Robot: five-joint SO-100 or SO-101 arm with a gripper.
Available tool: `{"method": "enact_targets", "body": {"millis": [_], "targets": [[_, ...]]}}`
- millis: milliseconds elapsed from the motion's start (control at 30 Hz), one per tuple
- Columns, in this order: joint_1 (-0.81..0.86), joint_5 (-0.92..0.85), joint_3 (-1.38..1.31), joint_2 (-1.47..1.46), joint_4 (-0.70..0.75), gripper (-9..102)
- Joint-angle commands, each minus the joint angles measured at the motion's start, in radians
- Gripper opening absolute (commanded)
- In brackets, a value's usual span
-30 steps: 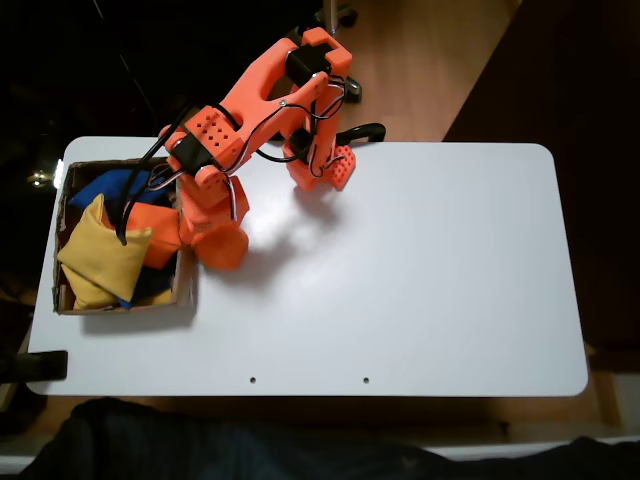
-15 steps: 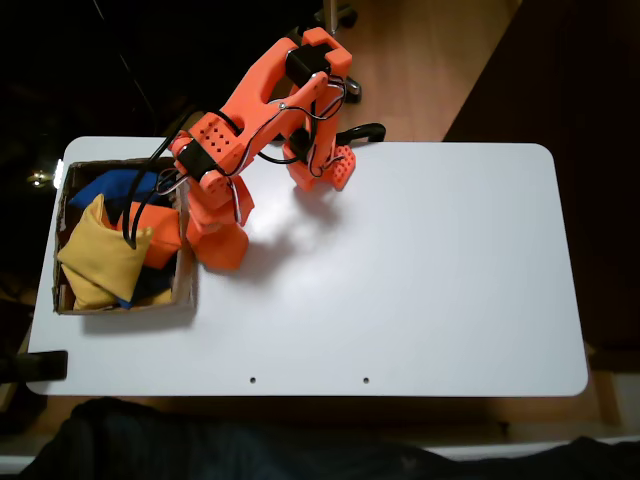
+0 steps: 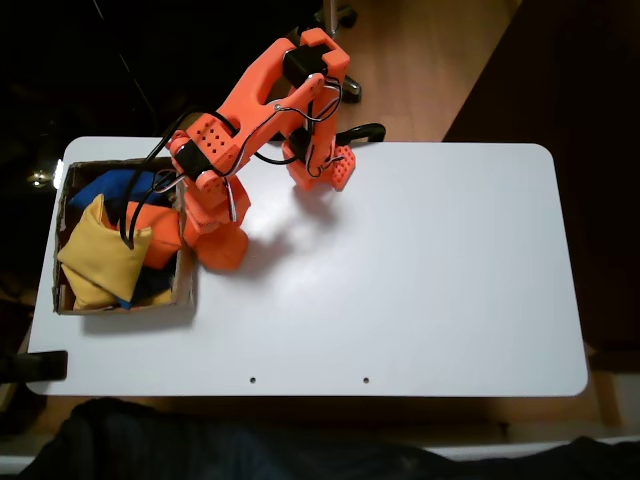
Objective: Grasp a bag and put it in the box.
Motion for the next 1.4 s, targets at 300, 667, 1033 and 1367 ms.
{"method": "enact_targets", "body": {"millis": [300, 667, 1033, 1367], "targets": [[0.038, -0.051, 0.041, -0.041, -0.083, 60], [0.041, -0.094, 0.094, -0.040, -0.141, 35], [0.012, -0.097, 0.141, 0.055, -0.140, 29], [-0.015, -0.094, 0.181, 0.183, -0.115, 21]]}}
